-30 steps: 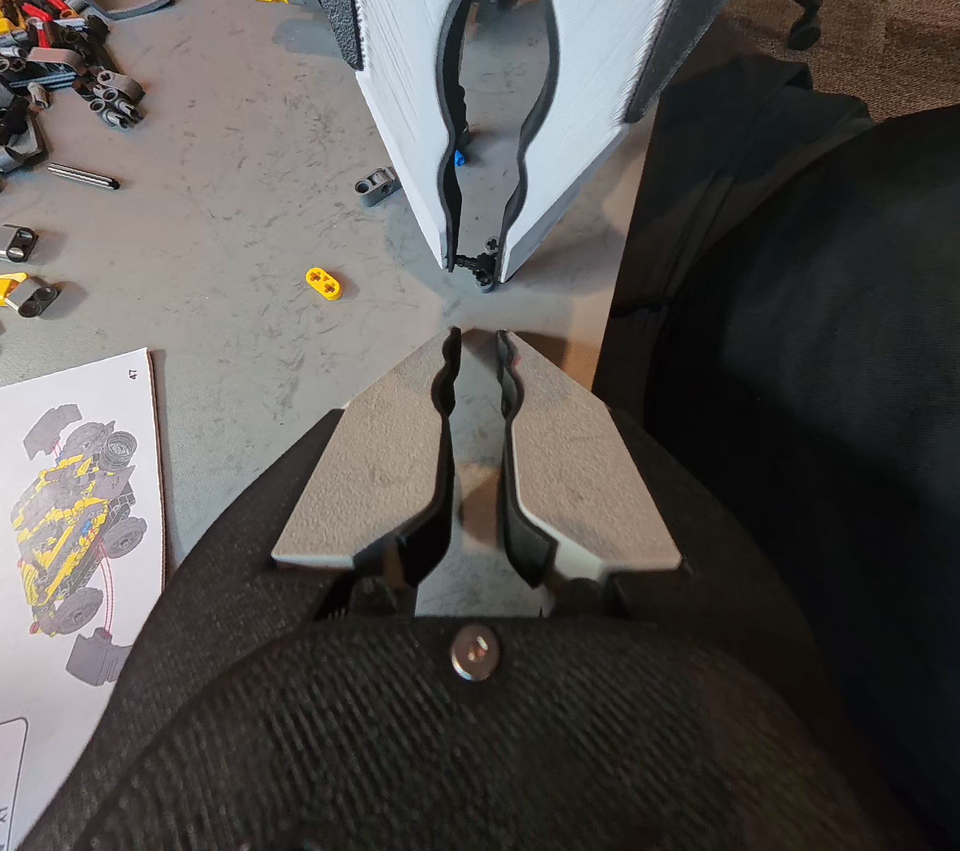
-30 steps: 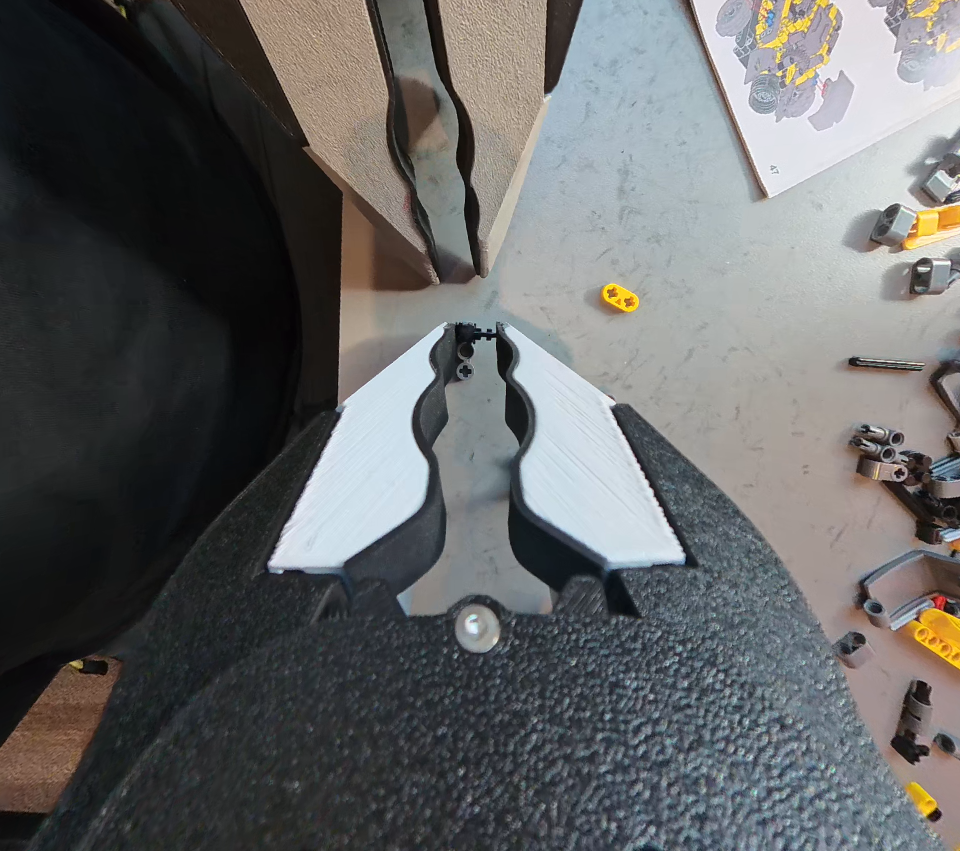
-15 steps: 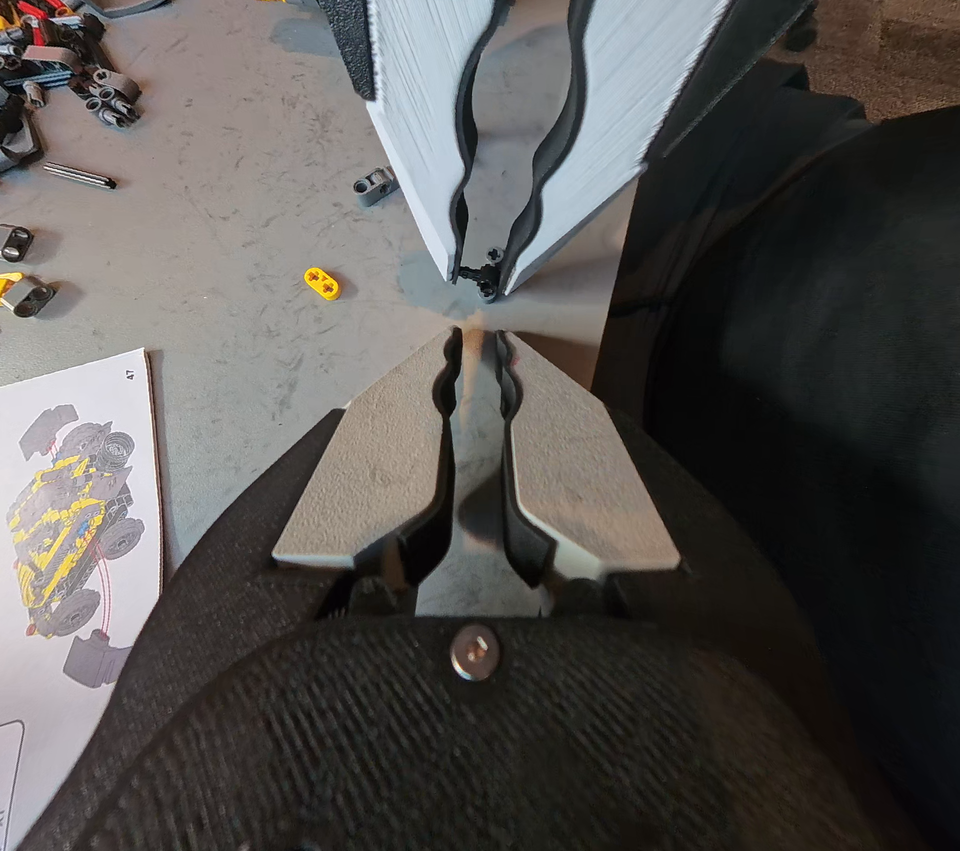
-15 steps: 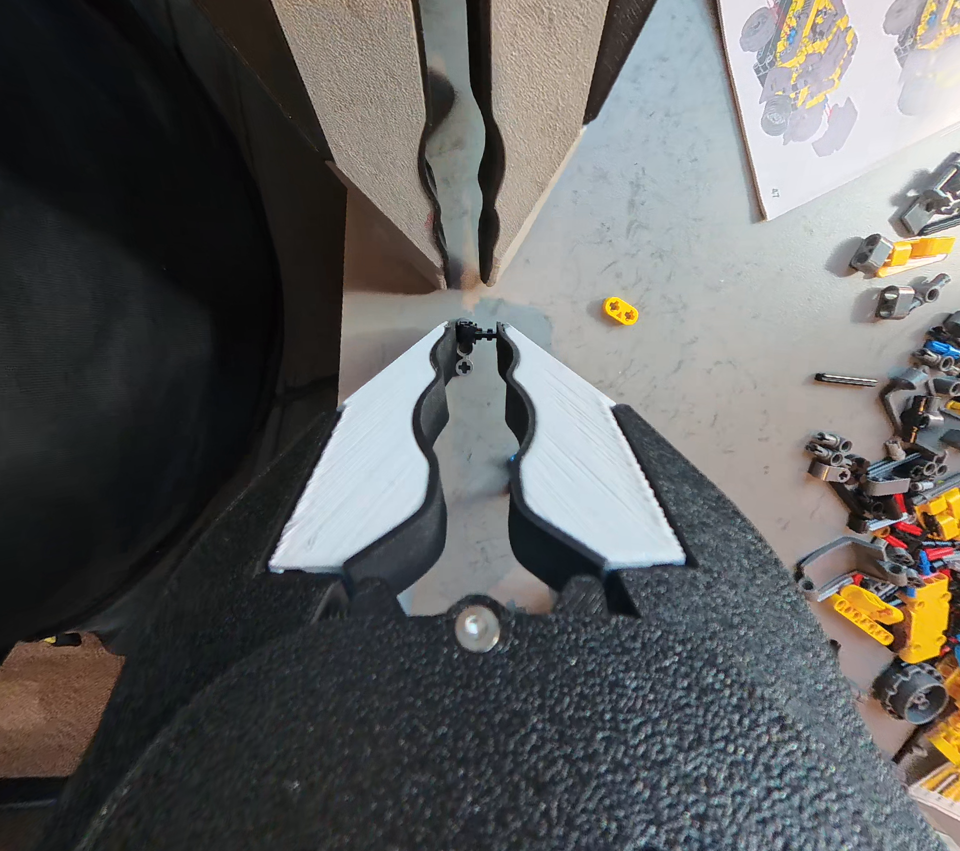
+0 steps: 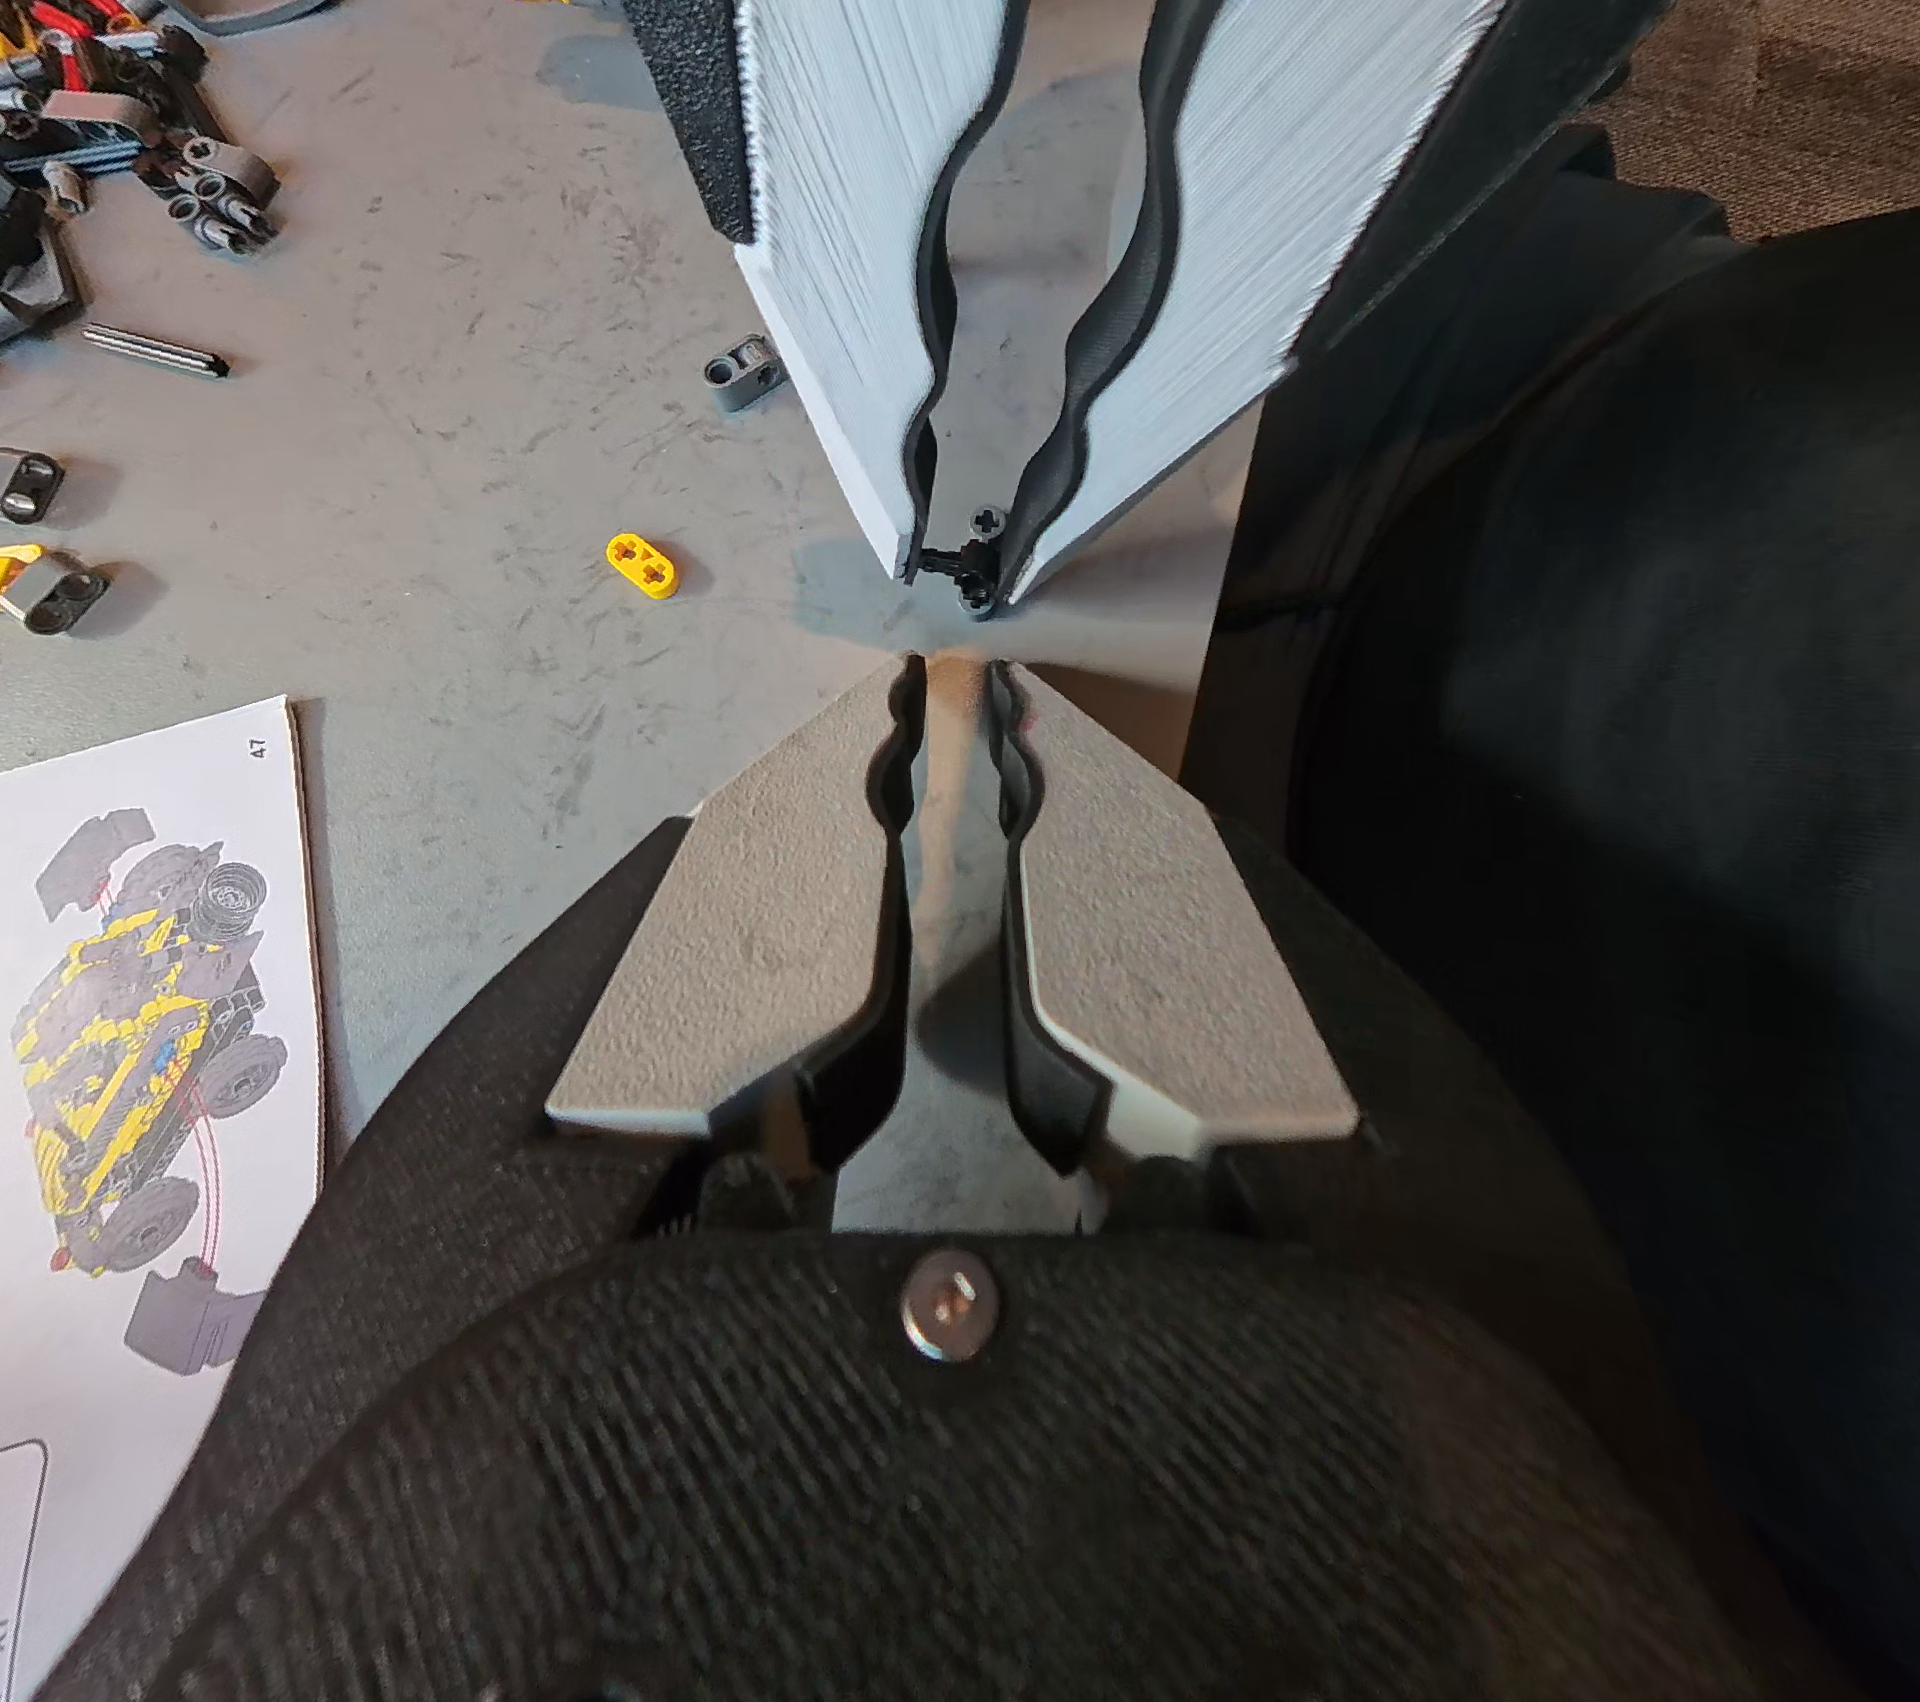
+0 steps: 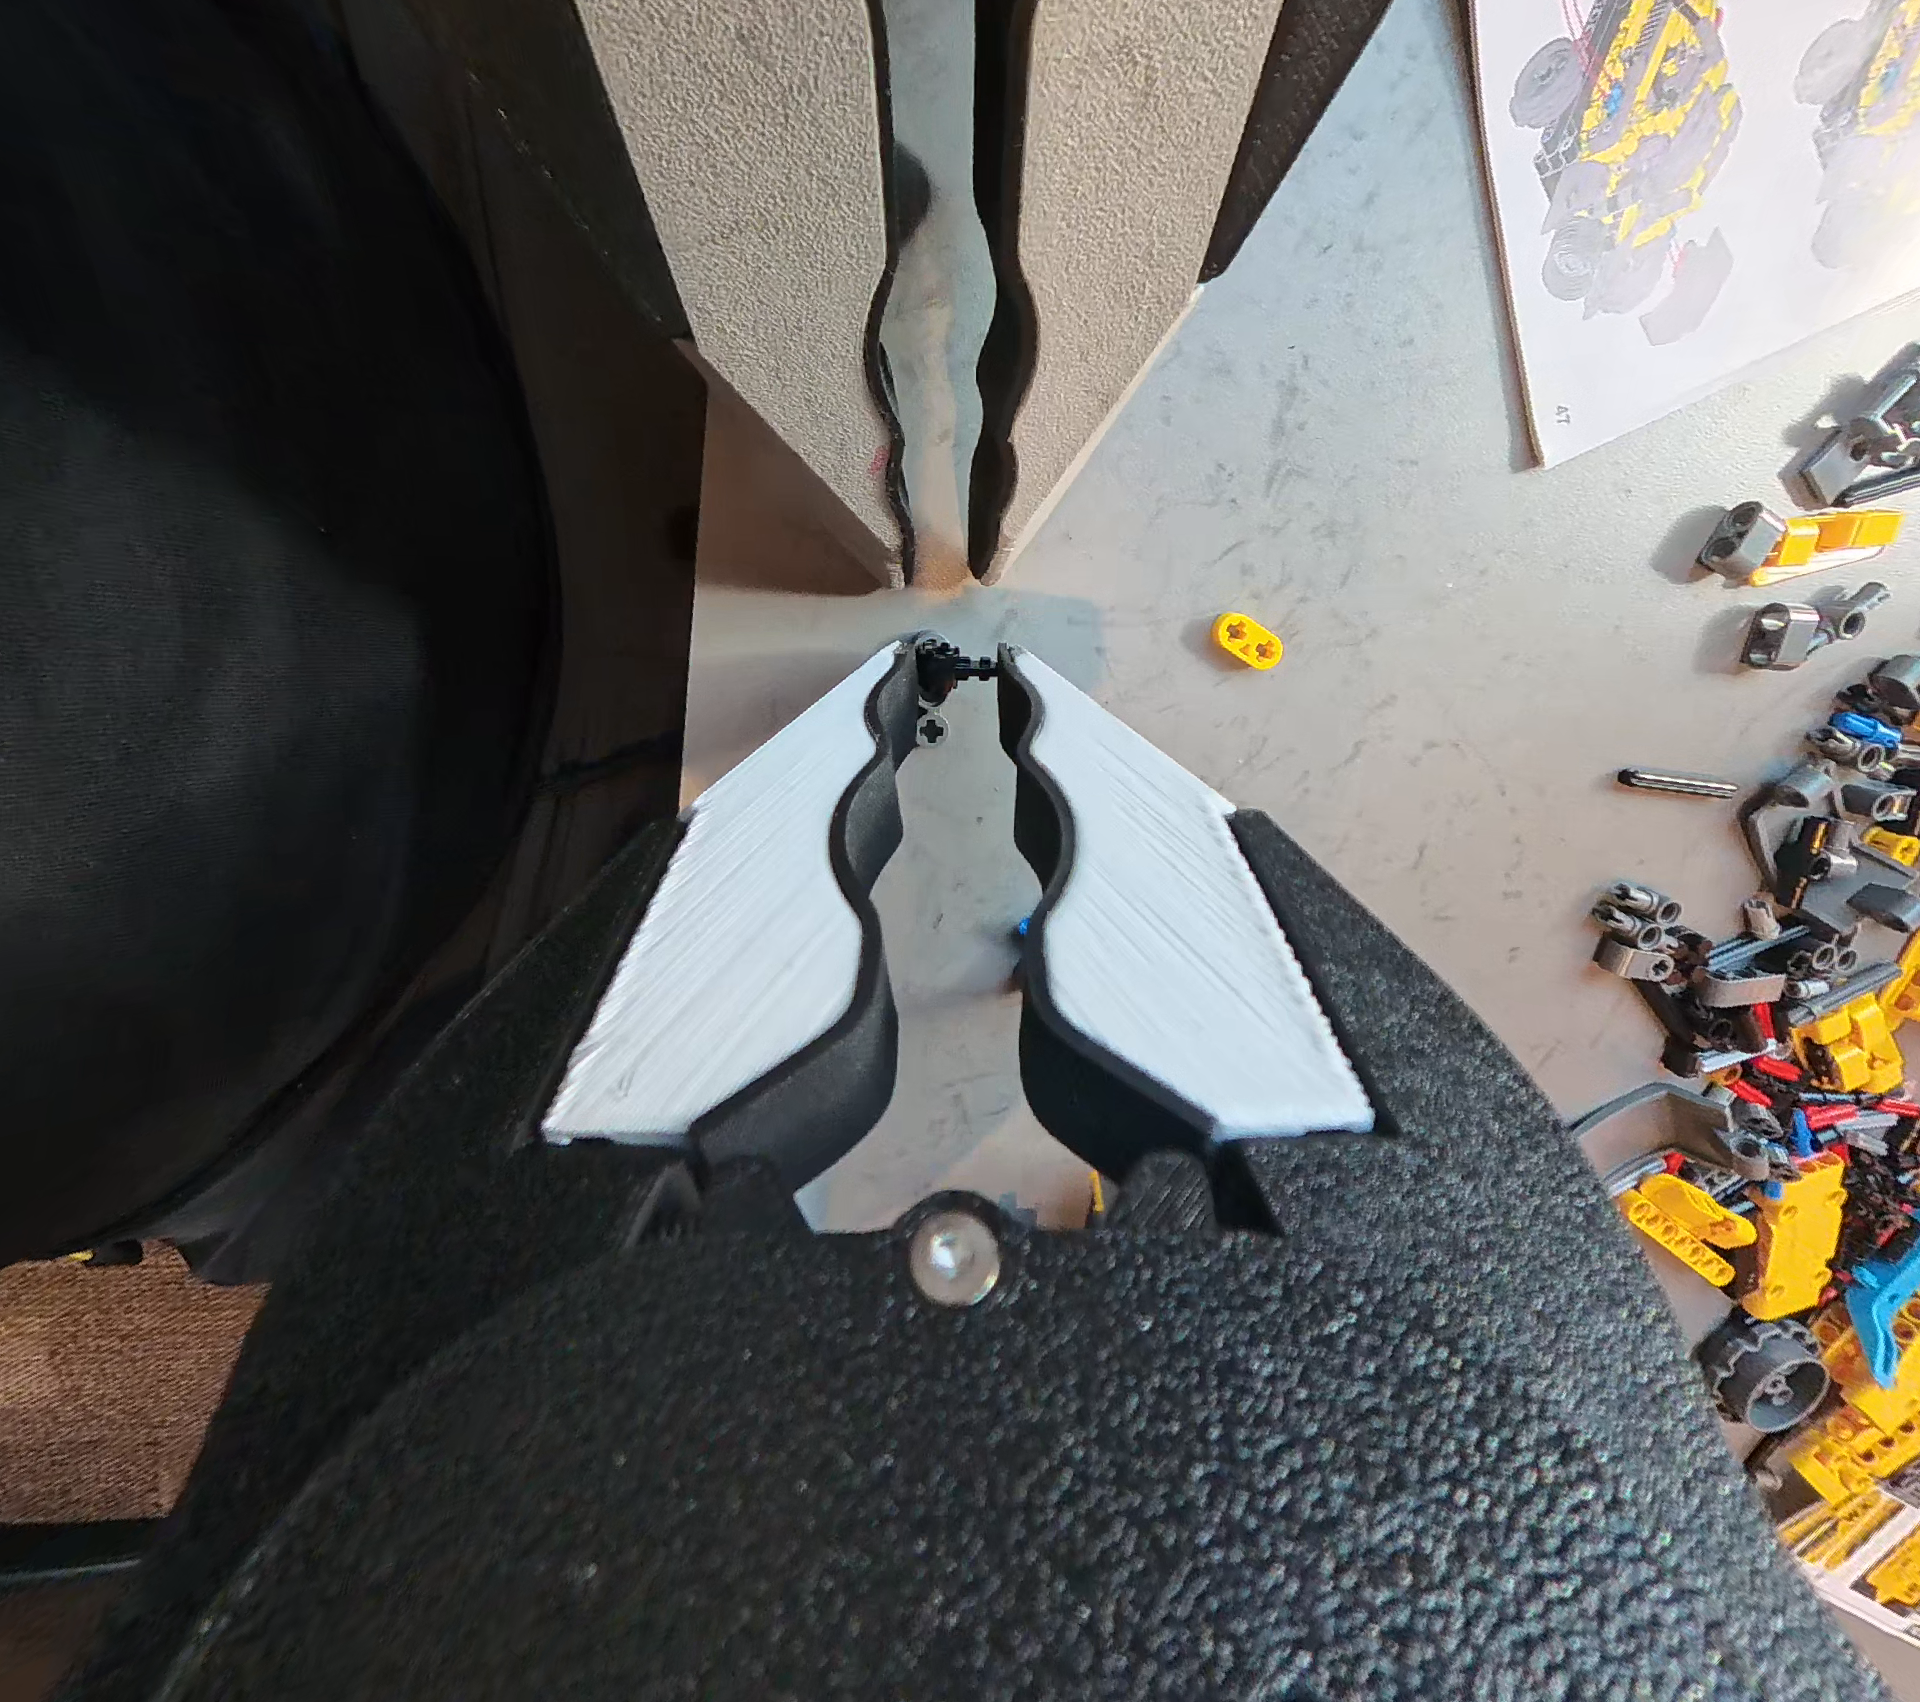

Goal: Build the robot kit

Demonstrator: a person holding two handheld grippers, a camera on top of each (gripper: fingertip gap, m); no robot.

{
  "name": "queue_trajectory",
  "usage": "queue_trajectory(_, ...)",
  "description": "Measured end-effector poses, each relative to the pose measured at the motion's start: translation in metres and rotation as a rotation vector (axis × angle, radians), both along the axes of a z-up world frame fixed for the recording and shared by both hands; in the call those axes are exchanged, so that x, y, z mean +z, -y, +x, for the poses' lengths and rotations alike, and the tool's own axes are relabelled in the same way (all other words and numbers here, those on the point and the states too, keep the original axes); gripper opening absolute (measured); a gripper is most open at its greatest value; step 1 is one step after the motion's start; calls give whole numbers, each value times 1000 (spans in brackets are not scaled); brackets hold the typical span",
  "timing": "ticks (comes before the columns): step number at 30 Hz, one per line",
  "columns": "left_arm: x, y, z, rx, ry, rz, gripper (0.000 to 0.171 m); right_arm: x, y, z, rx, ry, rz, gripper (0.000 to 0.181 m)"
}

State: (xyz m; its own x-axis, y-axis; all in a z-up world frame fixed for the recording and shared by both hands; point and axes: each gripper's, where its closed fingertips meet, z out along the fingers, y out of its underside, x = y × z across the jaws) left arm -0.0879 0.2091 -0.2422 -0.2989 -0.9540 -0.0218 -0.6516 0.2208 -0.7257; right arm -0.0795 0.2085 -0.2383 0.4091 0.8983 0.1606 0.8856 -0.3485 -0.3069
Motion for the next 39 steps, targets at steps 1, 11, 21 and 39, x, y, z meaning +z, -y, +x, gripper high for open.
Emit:
queue_trajectory(1, 0, 0, 0, 0, 0, -1, 9, 0, 0, 0, 4, 2, 4, 15)
queue_trajectory(11, 0, 0, 0, 0, 1, 4, 9, -1, 1, -2, 15, 8, 40, 15)
queue_trajectory(21, 0, 0, 0, 4, 3, 7, 10, -2, 0, -4, -35, -53, 29, 15)
queue_trajectory(39, 5, -7, 7, -21, 120, 308, 25, -1, -3, 9, -408, -555, -237, 15)
